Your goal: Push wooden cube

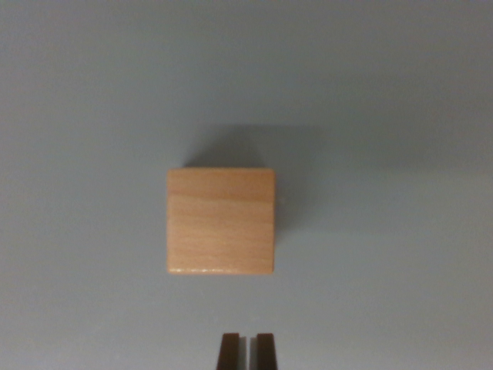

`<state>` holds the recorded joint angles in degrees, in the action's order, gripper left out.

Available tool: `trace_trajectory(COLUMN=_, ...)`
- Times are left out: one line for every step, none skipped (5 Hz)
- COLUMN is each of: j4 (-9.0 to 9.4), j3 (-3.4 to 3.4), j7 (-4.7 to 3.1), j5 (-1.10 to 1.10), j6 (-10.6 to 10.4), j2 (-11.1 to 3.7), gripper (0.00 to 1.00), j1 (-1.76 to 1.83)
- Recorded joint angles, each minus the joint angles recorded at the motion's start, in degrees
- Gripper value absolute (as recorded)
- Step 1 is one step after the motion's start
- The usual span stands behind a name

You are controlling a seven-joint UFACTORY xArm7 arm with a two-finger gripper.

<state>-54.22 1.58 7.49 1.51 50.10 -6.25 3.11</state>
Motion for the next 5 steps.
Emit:
trace_trajectory(j4=2.09, j3=0.11, j7=0.48, j5=0.17, j6=-2.4, j2=-0.32, gripper=0.0, j1=0.16)
trace_trajectory(j4=2.09, j3=0.11, j7=0.48, j5=0.17, j6=-2.4, j2=-0.32, gripper=0.0, j1=0.16)
trace_trajectory(j4=4.1, j3=0.22, j7=0.94, j5=0.33, j6=-4.6, j2=-0.62, gripper=0.0, j1=0.32)
trace_trajectory(j4=5.94, j3=0.31, j7=1.35, j5=0.48, j6=-6.7, j2=-0.9, gripper=0.0, j1=0.46)
trace_trajectory(j4=5.94, j3=0.31, j7=1.35, j5=0.48, j6=-6.7, j2=-0.9, gripper=0.0, j1=0.46)
